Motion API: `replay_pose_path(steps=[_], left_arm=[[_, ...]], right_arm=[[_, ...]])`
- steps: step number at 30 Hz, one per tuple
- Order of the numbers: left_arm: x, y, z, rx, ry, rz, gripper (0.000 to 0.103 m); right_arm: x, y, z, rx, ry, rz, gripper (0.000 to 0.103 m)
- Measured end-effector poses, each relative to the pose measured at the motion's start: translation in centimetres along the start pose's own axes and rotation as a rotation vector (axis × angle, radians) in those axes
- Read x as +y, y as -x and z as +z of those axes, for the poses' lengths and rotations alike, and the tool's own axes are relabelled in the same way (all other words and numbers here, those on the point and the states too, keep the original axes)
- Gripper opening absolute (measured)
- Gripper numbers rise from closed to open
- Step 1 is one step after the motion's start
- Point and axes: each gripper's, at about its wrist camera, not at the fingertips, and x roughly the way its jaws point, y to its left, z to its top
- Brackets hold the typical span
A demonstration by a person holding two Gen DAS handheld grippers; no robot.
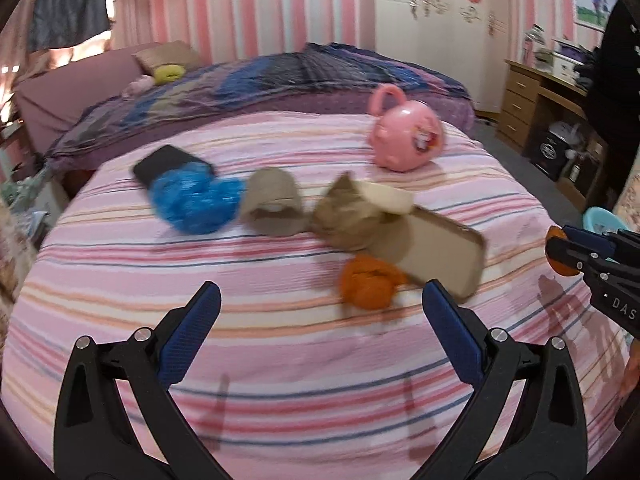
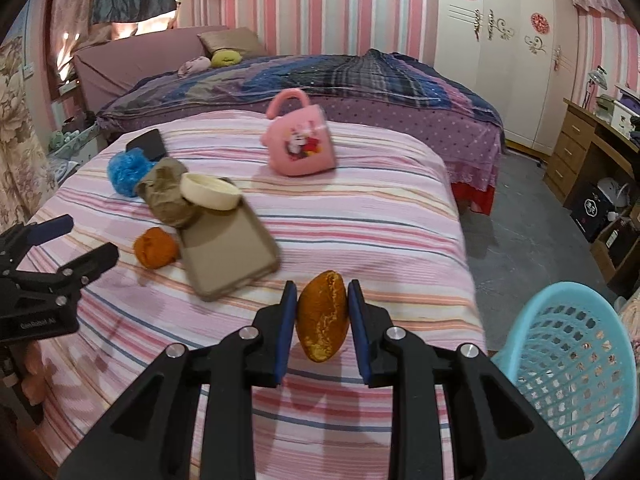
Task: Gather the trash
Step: 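Grasp the brown bread roll with the right tool while the left tool grasps the orange peel, then carry the roll and peel over the blue basket and open both tools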
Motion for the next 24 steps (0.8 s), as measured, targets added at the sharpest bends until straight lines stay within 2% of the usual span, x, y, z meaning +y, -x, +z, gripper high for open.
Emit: replay_pose_path(steps=[3, 6, 8, 12, 24], left_arm=[[-1.1, -1.4, 0.3, 0.037, -0.015, -0.035, 0.096], [-2.2, -2.4, 0.5, 0.065, -0.041, -0.064, 0.089], [-2.8, -3.1, 0.6, 0.089, -0.058, -0.07, 0.078], [-2.6, -3.7, 0.8, 0.105, -0.03, -0.131, 0.064], [-2.1, -3.2, 0.5, 0.106, -0.021, -0.112, 0.031]], right_arm=[[-1.4, 0.2, -0.2, 0.0, -0.018, -0.006, 0.027], [-2.8, 0.4, -0.4, 0.002, -0.035, -0.012, 0.027], [-3.1, 0.3, -0.4, 0.003, -0.04, -0.013, 0.027], [-3.7, 0.4, -0.6, 0.007, -0.045, -0.012, 0.027], [-3.2, 0.3, -0.9, 0.007, -0.026, -0.012, 0.026]])
